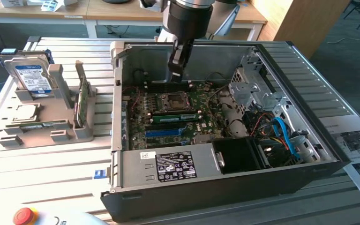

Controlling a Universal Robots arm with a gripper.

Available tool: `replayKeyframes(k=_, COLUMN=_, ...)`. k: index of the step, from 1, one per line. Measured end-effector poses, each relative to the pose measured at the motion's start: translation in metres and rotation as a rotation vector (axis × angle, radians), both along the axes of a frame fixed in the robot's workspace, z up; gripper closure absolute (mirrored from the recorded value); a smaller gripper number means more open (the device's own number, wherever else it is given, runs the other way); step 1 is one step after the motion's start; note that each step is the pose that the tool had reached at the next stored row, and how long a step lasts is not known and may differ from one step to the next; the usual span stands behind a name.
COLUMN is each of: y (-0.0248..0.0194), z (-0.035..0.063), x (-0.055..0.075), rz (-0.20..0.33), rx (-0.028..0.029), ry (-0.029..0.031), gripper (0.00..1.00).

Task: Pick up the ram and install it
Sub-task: 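Press down the ram until it locks into place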

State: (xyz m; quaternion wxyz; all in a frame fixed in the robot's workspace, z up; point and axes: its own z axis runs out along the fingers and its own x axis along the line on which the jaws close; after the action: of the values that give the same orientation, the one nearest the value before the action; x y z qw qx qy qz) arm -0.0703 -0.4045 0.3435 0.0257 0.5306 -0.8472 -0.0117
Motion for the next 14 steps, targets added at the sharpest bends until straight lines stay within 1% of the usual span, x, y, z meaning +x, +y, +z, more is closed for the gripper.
replayKeyframes(k=14, y=0.0, z=0.0, x=0.0, rz=-0.174, rx=0.0, ry=0.0, gripper=0.9)
